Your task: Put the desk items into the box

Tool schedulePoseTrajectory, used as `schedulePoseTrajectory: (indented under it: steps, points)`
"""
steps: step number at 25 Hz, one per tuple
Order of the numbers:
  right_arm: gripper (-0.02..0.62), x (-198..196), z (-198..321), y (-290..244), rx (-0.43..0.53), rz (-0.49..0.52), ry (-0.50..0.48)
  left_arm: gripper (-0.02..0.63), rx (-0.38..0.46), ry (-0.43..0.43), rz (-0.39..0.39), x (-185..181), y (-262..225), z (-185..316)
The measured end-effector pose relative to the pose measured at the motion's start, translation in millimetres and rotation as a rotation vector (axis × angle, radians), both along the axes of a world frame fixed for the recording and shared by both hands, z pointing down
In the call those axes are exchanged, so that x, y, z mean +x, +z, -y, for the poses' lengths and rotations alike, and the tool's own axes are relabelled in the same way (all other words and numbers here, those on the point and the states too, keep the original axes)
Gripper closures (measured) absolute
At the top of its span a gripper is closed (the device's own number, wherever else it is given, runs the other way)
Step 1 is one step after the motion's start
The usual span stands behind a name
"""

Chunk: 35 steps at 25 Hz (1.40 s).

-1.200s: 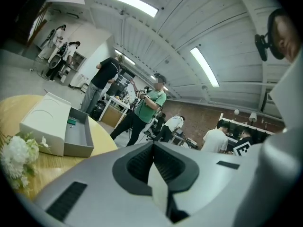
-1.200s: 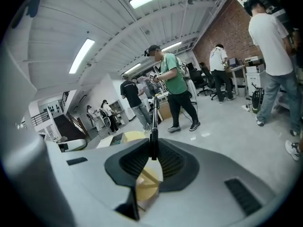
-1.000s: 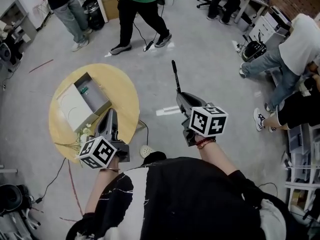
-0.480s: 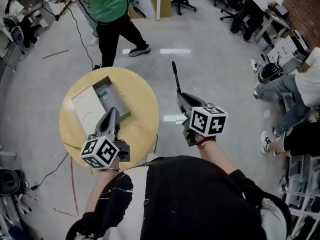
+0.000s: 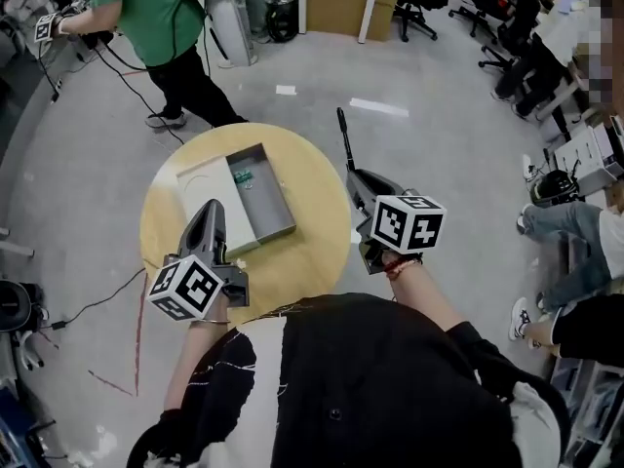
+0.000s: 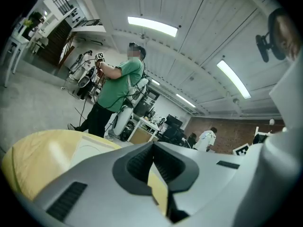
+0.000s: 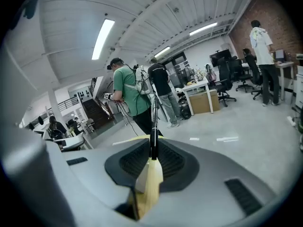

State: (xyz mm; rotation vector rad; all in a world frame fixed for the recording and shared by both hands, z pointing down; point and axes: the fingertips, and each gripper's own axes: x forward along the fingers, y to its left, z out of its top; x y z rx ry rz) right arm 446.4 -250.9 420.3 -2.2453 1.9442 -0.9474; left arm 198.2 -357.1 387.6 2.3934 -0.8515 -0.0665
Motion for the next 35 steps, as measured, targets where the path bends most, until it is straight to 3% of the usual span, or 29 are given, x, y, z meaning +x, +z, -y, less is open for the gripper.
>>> schedulePoseTrajectory:
  steps: [7, 15, 22, 28, 35]
  points:
    - [0.534, -38, 52, 21, -0.074, -0.008, -0.125, 0.595, -0.053, -0.120, 0.011, -55, 14, 15]
    - [0.534, -87, 94, 53, -0.164, -0.005, -0.247, 0.595, -0.051, -0.255, 0.009, -114, 16, 21]
    - [0.534, -126, 105, 84, -0.242, 0.072, -0.344, 0.595, -0.061, -0.381, 0.008, -162, 21, 7]
    - [0.534, -148, 105, 109, -0.314, 0.189, -0.344, 0.595, -0.056, -0.451, 0.006, -191, 22, -2]
    - [0.534, -153, 100, 126, -0.393, 0.219, -0.302, 0.595, -0.065, -0.478, 0.005, -203, 26, -14]
